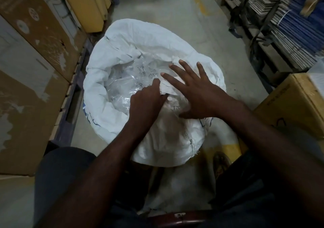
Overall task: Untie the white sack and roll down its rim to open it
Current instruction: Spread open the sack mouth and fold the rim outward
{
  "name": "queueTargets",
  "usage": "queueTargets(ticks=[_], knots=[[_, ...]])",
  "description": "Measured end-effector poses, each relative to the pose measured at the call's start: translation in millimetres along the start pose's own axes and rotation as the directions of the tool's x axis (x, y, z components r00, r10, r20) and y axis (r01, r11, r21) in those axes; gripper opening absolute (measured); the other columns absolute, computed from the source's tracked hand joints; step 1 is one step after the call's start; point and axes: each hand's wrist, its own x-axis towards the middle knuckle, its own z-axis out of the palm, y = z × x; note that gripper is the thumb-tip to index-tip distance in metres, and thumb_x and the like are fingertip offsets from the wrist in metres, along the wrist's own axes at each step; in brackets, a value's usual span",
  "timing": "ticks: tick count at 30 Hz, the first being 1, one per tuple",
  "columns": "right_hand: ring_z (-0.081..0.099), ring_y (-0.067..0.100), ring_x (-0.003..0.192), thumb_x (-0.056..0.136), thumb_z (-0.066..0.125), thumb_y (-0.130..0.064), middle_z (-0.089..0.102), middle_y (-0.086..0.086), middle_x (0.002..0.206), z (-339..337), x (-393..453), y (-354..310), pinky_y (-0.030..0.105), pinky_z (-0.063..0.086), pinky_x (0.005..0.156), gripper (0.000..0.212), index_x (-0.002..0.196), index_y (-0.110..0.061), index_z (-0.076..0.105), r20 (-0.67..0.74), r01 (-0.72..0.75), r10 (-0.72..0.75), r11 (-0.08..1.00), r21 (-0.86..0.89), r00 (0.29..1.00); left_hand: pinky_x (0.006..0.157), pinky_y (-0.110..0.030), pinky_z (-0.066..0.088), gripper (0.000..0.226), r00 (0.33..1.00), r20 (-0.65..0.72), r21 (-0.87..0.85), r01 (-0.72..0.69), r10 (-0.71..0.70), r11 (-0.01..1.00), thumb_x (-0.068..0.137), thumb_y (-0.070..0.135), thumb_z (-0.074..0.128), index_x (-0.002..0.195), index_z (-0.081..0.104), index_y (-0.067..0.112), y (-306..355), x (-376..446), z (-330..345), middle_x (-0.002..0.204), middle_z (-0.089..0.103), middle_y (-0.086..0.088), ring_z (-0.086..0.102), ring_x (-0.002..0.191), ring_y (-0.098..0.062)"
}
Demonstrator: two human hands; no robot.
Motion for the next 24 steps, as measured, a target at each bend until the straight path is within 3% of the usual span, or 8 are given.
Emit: queueTargets(ticks=[3, 6, 9, 12, 15, 20, 22, 24], knots=[[0.018, 0.034, 0.159, 0.078, 0.083, -0.051, 0.023, 0.006, 0.17, 11, 6, 2, 0.07, 0.018, 0.122, 0.115, 0.167, -0.035, 0.011, -0.057, -0.11, 0.107, 0.993, -0.044, 0.993, 0.068, -0.047, 0.048, 0.062, 1.0, -0.013, -0.01, 0.006, -0.006, 1.0, 0.101, 0.062, 0.033, 0.137, 0.053, 0.016, 0, -2, -5, 0.095, 0.076, -0.015, 0.072, 0.09, -0.048], [0.061, 0.034, 0.118, 0.084, 0.076, -0.026, 0.062, 0.007, 0.13, 14, 14, 10, 0.053, 0.045, 0.106, 0.067, 0.146, -0.024, 0.051, -0.299, -0.151, 0.156, 0.988, 0.039, 0.941, 0.066, -0.046, 0.051, 0.059, 0.999, -0.021, -0.068, -0.043, 0.042, 0.997, 0.104, 0.065, 0.036, 0.144, 0.048, 0.023, 5, -6, -9, 0.093, 0.075, -0.009, 0.073, 0.087, -0.043], [0.064, 0.034, 0.081, 0.081, 0.064, -0.018, 0.067, 0.004, 0.096, 10, 11, 11, 0.04, 0.047, 0.066, 0.041, 0.122, -0.02, 0.066, -0.421, -0.207, 0.221, 0.975, 0.08, 0.88, 0.065, -0.042, 0.053, 0.068, 0.997, 0.023, -0.097, -0.076, 0.078, 0.992, 0.095, 0.081, 0.052, 0.14, 0.044, 0.031, 10, -12, -9, 0.099, 0.071, 0.0, 0.073, 0.089, -0.033], [0.063, 0.031, 0.07, 0.082, 0.062, -0.02, 0.065, 0.002, 0.085, 12, 7, 10, 0.038, 0.043, 0.053, 0.038, 0.12, -0.021, 0.067, -0.455, -0.269, 0.258, 0.962, 0.042, 0.852, 0.057, -0.037, 0.043, 0.06, 0.996, -0.05, -0.001, -0.072, 0.072, 0.997, 0.096, 0.075, 0.058, 0.134, 0.046, 0.03, 14, -16, -5, 0.089, 0.067, -0.001, 0.072, 0.078, -0.036], [0.066, 0.034, 0.081, 0.084, 0.063, -0.014, 0.07, 0.006, 0.093, 16, 7, 12, 0.042, 0.05, 0.069, 0.036, 0.119, -0.015, 0.07, -0.514, -0.197, 0.171, 0.98, 0.005, 0.841, 0.055, -0.035, 0.036, 0.043, 0.994, -0.105, 0.039, -0.035, 0.039, 0.999, 0.095, 0.058, 0.062, 0.123, 0.053, 0.026, 14, -12, -5, 0.078, 0.067, -0.003, 0.07, 0.07, -0.04], [0.051, 0.036, 0.141, 0.094, 0.065, -0.019, 0.05, 0.02, 0.156, 23, 6, 7, 0.049, 0.038, 0.118, 0.041, 0.131, -0.003, 0.062, -0.426, 0.037, -0.03, 0.999, 0.008, 0.904, 0.055, -0.041, 0.049, 0.032, 0.99, -0.136, -0.004, 0.048, -0.048, 0.999, 0.095, 0.046, 0.063, 0.115, 0.059, 0.022, 5, -5, -2, 0.079, 0.072, -0.005, 0.072, 0.073, -0.042], [0.043, 0.033, 0.148, 0.093, 0.065, -0.026, 0.039, 0.016, 0.164, 26, 6, 7, 0.049, 0.034, 0.122, 0.057, 0.145, -0.008, 0.053, -0.318, 0.005, -0.001, 1.0, 0.011, 0.948, 0.063, -0.045, 0.055, 0.042, 0.989, -0.14, -0.059, 0.032, -0.04, 0.998, 0.097, 0.044, 0.058, 0.134, 0.06, 0.024, 1, -4, 1, 0.099, 0.077, -0.003, 0.075, 0.087, -0.038], [0.056, 0.035, 0.132, 0.09, 0.065, -0.025, 0.052, 0.014, 0.152, 27, 7, 8, 0.047, 0.045, 0.108, 0.055, 0.143, -0.011, 0.054, -0.332, -0.047, 0.055, 0.998, 0.032, 0.942, 0.064, -0.045, 0.056, 0.048, 0.99, -0.141, -0.085, -0.021, 0.009, 0.996, 0.097, 0.038, 0.057, 0.142, 0.056, 0.023, 5, -6, 3, 0.106, 0.075, -0.003, 0.075, 0.09, -0.037]])
